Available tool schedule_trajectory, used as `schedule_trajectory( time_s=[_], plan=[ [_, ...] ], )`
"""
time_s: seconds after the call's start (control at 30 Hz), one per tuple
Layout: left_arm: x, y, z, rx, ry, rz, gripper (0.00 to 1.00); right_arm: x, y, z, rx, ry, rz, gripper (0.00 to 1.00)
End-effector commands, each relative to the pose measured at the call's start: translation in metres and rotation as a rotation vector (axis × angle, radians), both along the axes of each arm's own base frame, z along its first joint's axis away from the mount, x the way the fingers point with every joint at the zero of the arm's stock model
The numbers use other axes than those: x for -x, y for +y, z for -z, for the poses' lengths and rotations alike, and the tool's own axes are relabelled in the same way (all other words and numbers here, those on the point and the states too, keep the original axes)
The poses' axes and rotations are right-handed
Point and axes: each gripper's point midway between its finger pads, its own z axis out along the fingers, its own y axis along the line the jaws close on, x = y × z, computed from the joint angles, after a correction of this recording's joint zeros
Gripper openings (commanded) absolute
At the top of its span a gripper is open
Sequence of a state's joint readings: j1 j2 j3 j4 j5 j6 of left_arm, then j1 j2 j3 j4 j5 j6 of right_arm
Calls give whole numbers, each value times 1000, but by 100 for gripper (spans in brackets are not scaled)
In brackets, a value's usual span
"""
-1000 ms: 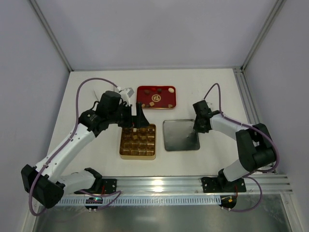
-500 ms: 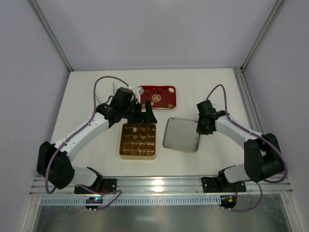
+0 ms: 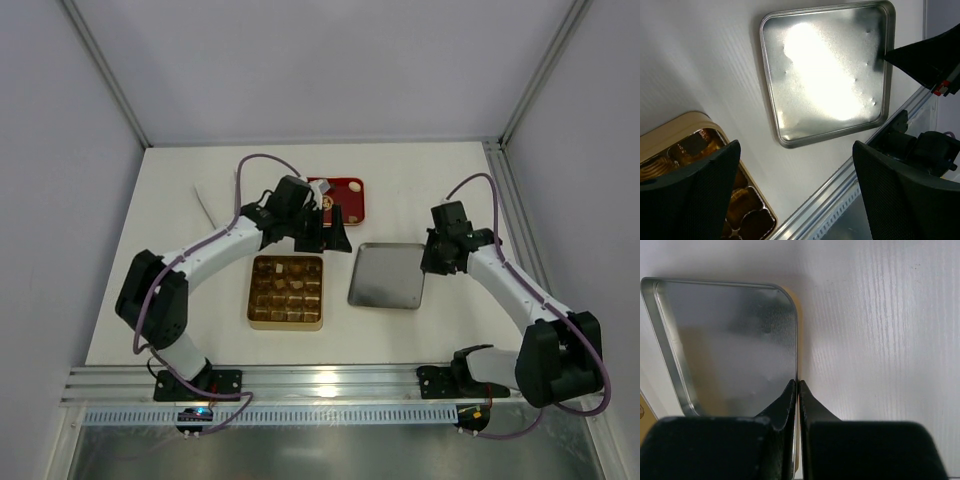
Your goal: Pack the chocolate
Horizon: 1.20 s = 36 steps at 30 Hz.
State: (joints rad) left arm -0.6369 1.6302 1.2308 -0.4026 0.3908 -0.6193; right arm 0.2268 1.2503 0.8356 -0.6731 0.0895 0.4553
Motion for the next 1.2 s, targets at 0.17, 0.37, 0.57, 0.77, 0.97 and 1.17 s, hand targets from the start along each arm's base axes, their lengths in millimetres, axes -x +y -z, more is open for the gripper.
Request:
schedule_trajectory(
  time_s=[0.17, 0.37, 0.57, 0.77, 0.97, 1.17],
  plan=[
    [-19, -38, 3, 55, -5, 25, 89, -11, -1, -36, -73, -94, -5, 4],
    [-27, -48, 22, 54, 26, 26, 89, -11, 5, -47, -147, -113, -24, 4],
    [-29, -64, 36, 99, 64, 58, 88, -11, 4, -56, -203, -135, -19, 4],
    [-26, -75, 33, 171, 85, 86, 88, -11, 3, -64, -248, -150, -13, 4],
    [-22, -91, 12, 314, 108, 97, 86, -12, 13, -67, -319, -161, -26, 4],
    [-15, -95, -3, 403, 124, 77, 65, -11, 24, -67, -383, -168, -38, 4]
  ],
)
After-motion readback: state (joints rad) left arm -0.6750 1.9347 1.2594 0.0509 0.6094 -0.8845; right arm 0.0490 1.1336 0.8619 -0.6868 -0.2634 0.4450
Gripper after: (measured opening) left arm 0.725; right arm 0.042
